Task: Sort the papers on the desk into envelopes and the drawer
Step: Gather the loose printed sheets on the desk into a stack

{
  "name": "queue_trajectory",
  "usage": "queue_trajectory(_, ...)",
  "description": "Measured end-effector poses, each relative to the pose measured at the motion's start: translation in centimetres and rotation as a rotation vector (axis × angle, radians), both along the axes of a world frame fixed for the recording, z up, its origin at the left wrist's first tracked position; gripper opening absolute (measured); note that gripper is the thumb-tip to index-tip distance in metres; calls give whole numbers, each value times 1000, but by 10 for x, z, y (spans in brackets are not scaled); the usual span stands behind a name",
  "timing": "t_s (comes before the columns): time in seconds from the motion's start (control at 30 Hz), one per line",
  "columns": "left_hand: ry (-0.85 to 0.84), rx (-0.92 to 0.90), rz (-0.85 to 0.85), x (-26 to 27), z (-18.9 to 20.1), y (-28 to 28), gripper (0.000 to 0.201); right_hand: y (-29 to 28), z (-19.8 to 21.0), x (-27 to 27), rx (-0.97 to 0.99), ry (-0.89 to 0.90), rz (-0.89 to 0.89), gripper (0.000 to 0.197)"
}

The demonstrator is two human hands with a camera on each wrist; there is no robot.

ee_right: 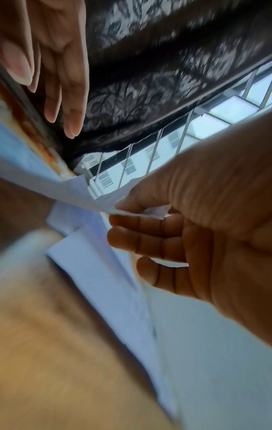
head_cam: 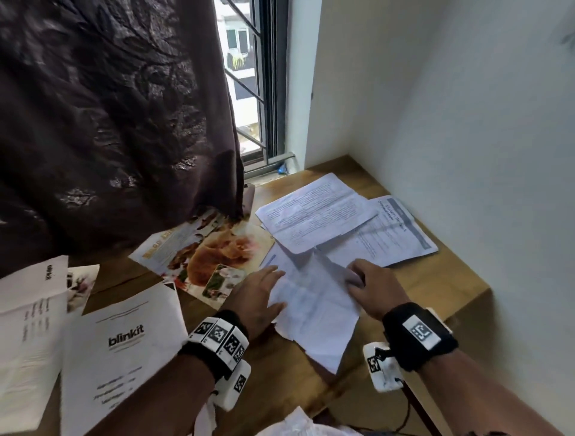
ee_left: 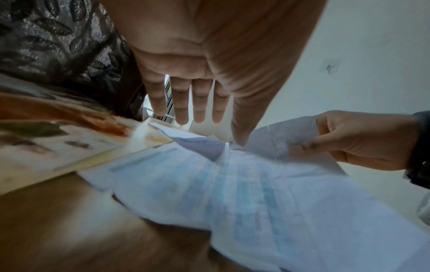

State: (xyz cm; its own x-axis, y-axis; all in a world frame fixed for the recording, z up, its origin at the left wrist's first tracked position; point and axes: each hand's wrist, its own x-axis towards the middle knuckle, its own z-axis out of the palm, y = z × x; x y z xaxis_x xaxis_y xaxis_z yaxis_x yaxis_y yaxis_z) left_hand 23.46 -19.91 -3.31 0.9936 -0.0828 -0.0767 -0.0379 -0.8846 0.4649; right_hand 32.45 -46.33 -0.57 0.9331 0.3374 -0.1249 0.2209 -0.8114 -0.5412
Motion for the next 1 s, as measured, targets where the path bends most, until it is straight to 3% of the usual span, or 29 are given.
queue_trajectory(0.23, -388, -114, 42, 22, 47, 10, 88, 4, 97, 17, 100, -367, 308, 9)
queue_trajectory(0.33, -515, -149, 16, 19, 71, 17, 87, 11, 144, 11, 113, -443, 434, 6)
queue_trajectory(0.43, -533, -173, -70, 8, 94, 21, 74, 24, 189, -7, 188, -436, 538, 13)
queue_trajectory(0.57, -427, -243, -31, -25, 114, 26, 31, 50, 226, -31, 306, -388, 612, 20)
queue_trajectory(0.67, -358, -321, 146, -47, 114, 43, 39, 67, 228, -34, 286, -434, 532, 31)
queue_trajectory(0.77, -340, -421, 319, -70, 109, 76, 35, 77, 221, -34, 324, -302, 420, 41)
queue_trajectory(0.9, -319, -519, 443, -110, 95, 126, 72, 93, 179, -47, 540, -106, 310, 35)
queue_trajectory(1.0, -352, -581, 532, -142, 90, 155, 36, 119, 130, -66, 562, 9, 246, 73)
